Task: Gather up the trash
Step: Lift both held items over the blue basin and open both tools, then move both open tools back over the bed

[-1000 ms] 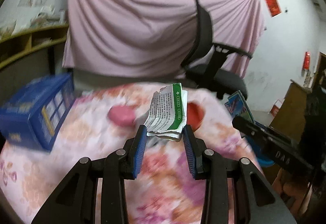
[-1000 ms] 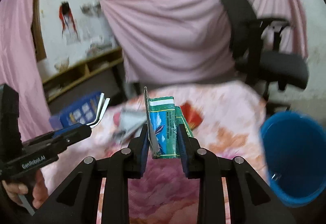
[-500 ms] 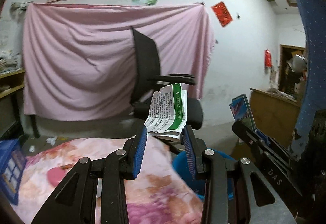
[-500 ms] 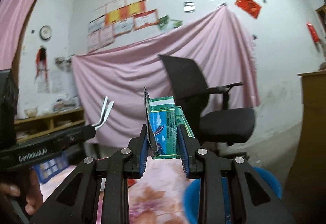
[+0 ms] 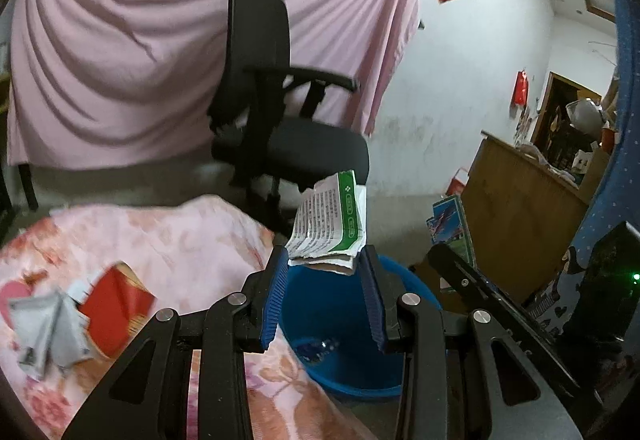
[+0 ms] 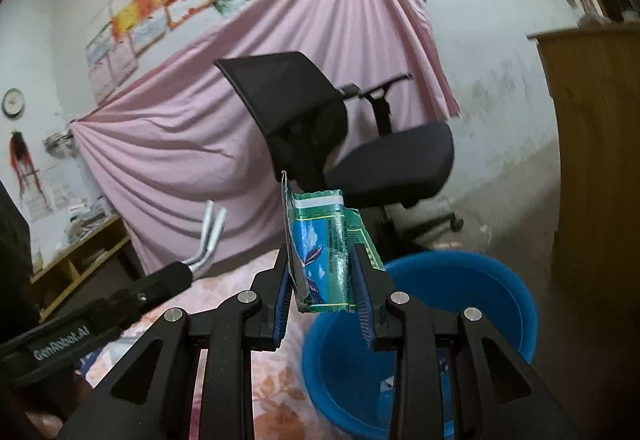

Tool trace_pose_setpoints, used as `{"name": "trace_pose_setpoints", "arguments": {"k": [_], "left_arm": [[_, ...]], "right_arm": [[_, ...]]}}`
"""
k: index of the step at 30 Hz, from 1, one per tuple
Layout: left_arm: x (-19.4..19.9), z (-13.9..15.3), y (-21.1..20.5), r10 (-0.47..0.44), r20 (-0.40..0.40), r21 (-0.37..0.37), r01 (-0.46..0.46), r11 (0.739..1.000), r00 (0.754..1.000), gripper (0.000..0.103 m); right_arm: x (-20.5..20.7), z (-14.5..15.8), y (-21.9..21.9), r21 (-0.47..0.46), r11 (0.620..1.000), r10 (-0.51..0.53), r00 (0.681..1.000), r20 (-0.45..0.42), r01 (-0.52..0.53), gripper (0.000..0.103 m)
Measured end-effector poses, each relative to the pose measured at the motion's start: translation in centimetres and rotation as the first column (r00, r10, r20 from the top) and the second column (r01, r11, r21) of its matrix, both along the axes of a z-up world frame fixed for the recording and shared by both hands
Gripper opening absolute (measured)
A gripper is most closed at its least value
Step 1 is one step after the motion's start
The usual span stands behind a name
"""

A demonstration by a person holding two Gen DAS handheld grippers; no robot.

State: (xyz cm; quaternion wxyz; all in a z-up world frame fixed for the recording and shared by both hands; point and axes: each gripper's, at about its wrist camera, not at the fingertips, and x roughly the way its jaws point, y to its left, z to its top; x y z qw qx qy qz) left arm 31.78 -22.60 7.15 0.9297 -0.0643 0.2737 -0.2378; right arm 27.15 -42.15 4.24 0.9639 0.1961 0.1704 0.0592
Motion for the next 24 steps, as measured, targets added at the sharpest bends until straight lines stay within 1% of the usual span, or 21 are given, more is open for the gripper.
{"name": "trace_pose_setpoints", "arguments": {"k": [3,9,11,12,14,16,19,21,23,24], "left_arm": [[1.6,-1.0,-0.7,-0.007,-0.065,-0.011,0.006,1.000,0.998,0.032],[2.6,-2.7,-0.8,-0.006,-0.155,-0.033,0.001,0.999,0.988,0.032],[2.7,-3.0,-0.7,0.000,-0.174,-0.034,-0.006,0.999,0.985,0.033],[2.7,-3.1,-0.6,0.002,-0.177,-0.034,-0.008,0.999,0.984,0.033],[2.4,-3.1,-0.4,0.008,-0.174,-0.031,-0.014,0.999,0.985,0.038],[2.1,-3.0,0.0,0.017,-0.165,-0.034,-0.023,0.999,0.986,0.040],[1.7,-3.0,0.6,0.036,-0.147,-0.032,-0.041,0.999,0.988,0.043],[1.3,-2.8,1.2,0.052,-0.129,-0.027,-0.056,0.998,0.990,0.044],[0.9,-2.3,1.8,0.068,-0.112,-0.013,-0.070,0.997,0.991,0.049],[0.6,-1.9,2.3,0.085,-0.089,-0.009,-0.087,0.996,0.992,0.050]], "right_arm": [[0.7,-0.9,-0.8,0.022,1.000,-0.009,0.999,-0.050,0.010,0.028],[2.0,-2.3,-2.1,0.056,0.998,-0.022,0.991,-0.132,0.030,0.029],[2.3,-2.7,-2.4,0.064,0.997,-0.024,0.988,-0.152,0.034,0.034],[2.4,-2.9,-2.6,0.070,0.997,-0.025,0.986,-0.163,0.037,0.038],[2.4,-3.0,-2.8,0.080,0.996,-0.025,0.985,-0.170,0.039,0.040],[2.1,-2.9,-3.0,0.081,0.996,-0.028,0.986,-0.165,0.042,0.046],[1.7,-2.5,-2.8,0.064,0.997,-0.031,0.990,-0.139,0.041,0.052],[1.5,-2.0,-2.3,0.045,0.998,-0.027,0.993,-0.115,0.032,0.053],[1.5,-1.6,-1.8,0.025,0.999,-0.021,0.995,-0.093,0.024,0.058],[1.3,-1.4,-1.6,0.016,1.000,-0.019,0.997,-0.080,0.021,0.067]]}}
